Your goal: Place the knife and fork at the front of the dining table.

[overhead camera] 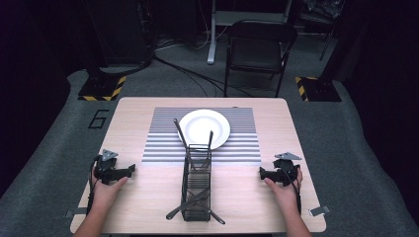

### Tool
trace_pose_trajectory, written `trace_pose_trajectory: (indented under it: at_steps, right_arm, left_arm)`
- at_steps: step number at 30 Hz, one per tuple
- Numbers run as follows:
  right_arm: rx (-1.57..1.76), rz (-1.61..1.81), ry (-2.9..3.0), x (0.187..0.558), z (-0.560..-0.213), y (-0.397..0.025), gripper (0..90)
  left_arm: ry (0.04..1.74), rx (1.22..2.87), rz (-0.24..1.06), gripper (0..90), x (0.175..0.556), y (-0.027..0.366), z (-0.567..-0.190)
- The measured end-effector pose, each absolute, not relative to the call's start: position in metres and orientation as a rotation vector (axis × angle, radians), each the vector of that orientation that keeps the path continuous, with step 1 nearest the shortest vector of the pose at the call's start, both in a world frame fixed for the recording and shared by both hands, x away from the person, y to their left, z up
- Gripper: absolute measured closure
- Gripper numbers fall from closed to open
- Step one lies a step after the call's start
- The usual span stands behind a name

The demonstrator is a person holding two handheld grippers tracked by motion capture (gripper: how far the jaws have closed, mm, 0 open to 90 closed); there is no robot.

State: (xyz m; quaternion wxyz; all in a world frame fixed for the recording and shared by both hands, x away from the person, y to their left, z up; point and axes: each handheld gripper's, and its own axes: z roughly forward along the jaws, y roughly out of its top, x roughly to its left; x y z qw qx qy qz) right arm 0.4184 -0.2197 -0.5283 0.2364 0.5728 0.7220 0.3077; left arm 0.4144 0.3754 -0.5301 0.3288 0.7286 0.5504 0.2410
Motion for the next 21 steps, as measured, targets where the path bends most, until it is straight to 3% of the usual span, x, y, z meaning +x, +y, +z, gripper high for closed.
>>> trace_pose_trajectory:
  at_steps: [21]
  right_arm:
    - [1.560,0.839,1.988,0.4191,-0.5283,-0.2204,0.0]
  left_arm:
    - [1.414,1.931,0.610,12.0,0.4132,0.3723,-0.5294]
